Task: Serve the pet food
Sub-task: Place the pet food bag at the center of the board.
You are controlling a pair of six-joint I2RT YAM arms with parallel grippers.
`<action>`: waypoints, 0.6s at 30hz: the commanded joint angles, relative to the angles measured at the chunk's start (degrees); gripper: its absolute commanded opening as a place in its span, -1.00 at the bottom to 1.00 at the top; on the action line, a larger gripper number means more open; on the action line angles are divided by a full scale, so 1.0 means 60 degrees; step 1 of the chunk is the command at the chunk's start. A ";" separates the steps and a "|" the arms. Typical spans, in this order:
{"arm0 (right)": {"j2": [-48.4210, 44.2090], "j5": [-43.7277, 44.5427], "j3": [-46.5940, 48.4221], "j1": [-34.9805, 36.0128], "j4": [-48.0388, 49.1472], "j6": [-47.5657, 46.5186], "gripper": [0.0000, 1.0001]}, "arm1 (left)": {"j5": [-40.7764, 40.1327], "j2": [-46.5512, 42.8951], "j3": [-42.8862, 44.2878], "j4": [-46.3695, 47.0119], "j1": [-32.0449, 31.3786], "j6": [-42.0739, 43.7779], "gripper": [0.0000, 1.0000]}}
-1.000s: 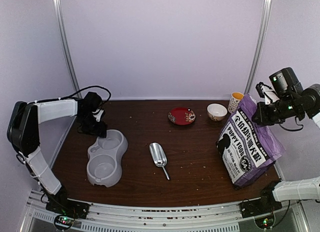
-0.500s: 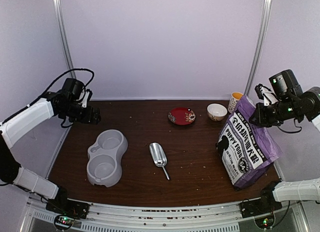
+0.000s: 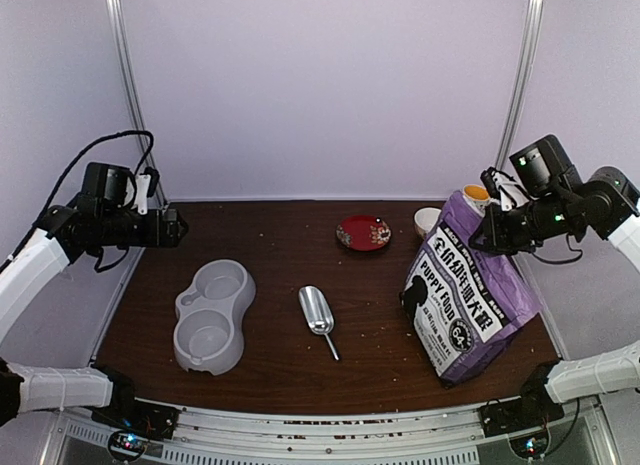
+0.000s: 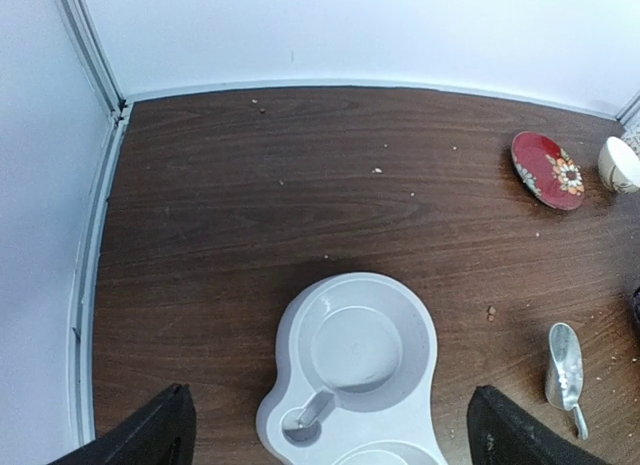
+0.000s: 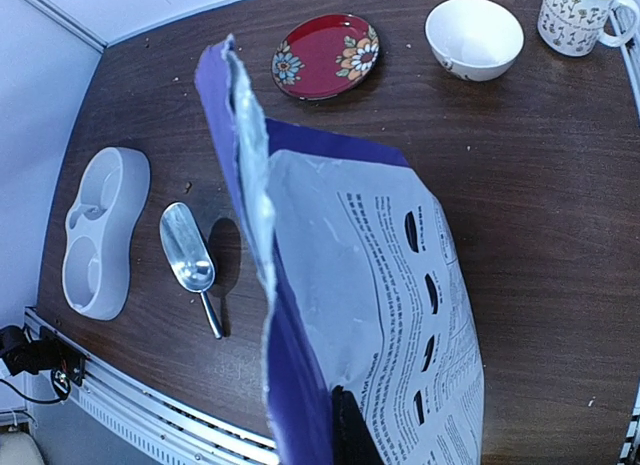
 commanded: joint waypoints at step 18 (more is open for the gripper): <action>0.0972 0.2255 0.1161 0.2638 0.2939 0.2025 -1.00 | 0.3571 0.0028 0.0696 0.0460 -0.0511 -0.0380 0.77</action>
